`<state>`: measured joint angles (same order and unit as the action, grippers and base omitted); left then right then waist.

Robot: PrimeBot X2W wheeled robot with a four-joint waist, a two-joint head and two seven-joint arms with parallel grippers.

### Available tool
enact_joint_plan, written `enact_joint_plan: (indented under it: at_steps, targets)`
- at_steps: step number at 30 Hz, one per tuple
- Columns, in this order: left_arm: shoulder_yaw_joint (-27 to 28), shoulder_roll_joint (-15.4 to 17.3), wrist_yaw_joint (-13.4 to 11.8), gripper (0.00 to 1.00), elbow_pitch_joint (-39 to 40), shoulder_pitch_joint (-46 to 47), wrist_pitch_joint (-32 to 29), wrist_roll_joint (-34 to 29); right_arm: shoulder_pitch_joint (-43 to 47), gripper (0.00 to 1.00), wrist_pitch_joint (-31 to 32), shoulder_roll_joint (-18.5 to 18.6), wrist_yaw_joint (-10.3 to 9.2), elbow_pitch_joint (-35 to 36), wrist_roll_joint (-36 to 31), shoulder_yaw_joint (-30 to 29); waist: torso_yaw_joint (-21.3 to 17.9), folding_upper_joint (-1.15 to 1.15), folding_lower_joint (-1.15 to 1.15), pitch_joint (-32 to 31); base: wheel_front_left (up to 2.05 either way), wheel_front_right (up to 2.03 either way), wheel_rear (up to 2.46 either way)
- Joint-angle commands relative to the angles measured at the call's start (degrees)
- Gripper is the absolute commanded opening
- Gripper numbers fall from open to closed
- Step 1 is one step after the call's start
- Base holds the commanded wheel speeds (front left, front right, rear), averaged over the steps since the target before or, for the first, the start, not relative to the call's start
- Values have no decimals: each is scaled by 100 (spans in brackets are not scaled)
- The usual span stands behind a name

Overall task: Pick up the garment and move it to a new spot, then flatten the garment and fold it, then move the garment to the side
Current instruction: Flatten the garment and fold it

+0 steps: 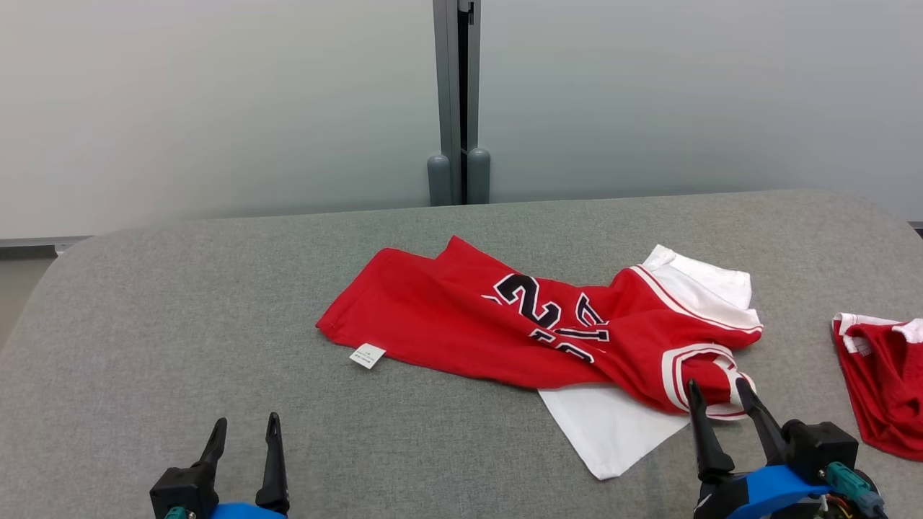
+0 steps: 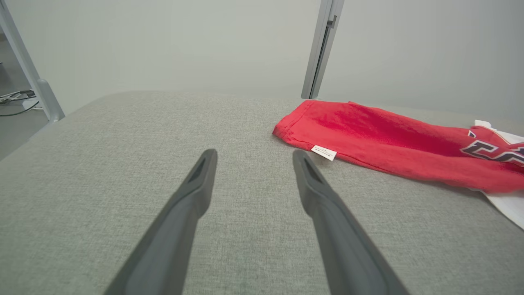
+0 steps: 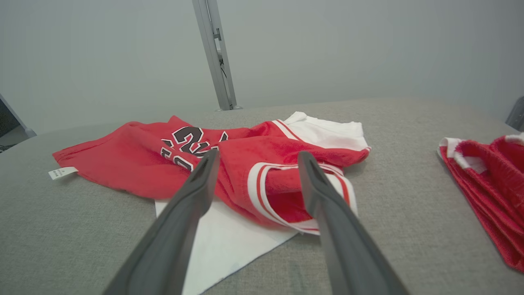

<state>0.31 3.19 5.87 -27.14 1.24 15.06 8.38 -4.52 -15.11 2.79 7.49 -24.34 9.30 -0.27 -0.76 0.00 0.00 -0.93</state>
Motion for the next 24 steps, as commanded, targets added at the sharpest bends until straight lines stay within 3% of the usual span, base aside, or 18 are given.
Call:
enact_joint_plan:
  at_steps: [1, 13, 17, 24]
  targets:
    - [40, -7, -39, 100, -10, -78, 16, -57, 16, 100, -5, 22, 0, 58, 29, -36, 2, 0, 0, -31, 0, 0, 0]
    - [200, -22, -117, 100, 54, -144, 16, -187, -31, 100, -5, 23, 0, 198, 105, -172, 34, 0, 0, -113, 0, 0, 0]
    - [180, -25, -85, 100, 55, -125, 16, -179, -8, 100, -4, 23, 0, 25, 57, 11, 66, 0, 0, -70, 0, 0, 0]
    - [50, -24, -19, 100, -14, -145, 16, -96, 77, 100, -5, 28, 0, -760, -196, 839, 164, 0, 0, 28, 0, 0, 0]
